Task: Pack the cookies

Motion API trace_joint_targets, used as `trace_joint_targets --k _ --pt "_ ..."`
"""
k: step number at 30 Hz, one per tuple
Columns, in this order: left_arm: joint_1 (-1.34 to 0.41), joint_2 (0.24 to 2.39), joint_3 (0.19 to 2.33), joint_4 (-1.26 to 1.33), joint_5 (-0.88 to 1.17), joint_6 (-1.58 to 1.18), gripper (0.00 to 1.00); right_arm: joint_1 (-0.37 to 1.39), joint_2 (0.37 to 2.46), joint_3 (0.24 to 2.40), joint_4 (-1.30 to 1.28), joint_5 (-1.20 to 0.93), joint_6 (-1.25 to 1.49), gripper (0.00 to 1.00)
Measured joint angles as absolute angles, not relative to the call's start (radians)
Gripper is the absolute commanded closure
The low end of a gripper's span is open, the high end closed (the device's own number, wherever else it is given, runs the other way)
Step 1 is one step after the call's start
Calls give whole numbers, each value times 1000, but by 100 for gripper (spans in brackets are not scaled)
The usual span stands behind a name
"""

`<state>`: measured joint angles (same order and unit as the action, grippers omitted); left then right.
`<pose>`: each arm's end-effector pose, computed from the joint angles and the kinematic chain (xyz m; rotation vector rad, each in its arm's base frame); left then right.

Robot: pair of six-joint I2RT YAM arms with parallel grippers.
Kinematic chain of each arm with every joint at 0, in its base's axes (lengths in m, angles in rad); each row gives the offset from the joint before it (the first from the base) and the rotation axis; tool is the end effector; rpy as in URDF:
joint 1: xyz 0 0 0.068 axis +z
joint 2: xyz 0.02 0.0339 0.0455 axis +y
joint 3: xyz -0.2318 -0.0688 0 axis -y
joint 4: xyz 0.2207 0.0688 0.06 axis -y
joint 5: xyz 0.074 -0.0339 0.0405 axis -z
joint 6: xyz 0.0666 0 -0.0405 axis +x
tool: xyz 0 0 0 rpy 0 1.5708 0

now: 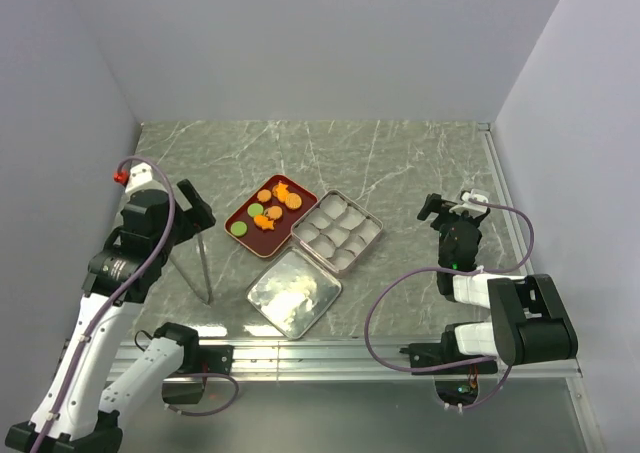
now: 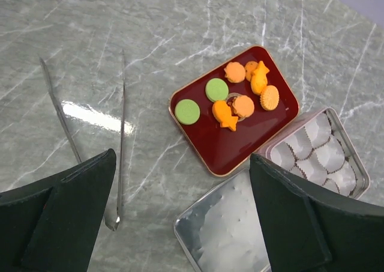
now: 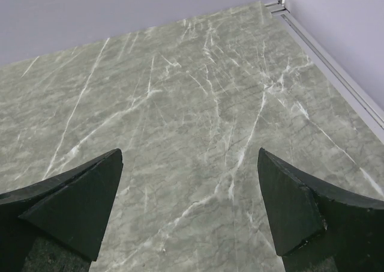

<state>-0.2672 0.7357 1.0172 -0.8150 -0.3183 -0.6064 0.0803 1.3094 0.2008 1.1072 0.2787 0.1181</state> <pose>0.1614 -0.0226 0.3182 -0.5369 2.0105 -0.1990 0.2509 0.0018 0.1664 0.2475 1.5529 -0.0633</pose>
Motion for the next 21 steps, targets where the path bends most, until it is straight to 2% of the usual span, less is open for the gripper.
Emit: trace_joint_targets --k 8,16,21 --pt "-270 762 1095 -885 -431 -651 1 80 1309 201 1107 279 118 0" --pt "-271 693 1118 -910 -450 -636 1 83 1309 201 1107 285 118 0" --pt "-271 897 1195 -989 -448 -670 1 107 1259 227 1002 378 129 0"
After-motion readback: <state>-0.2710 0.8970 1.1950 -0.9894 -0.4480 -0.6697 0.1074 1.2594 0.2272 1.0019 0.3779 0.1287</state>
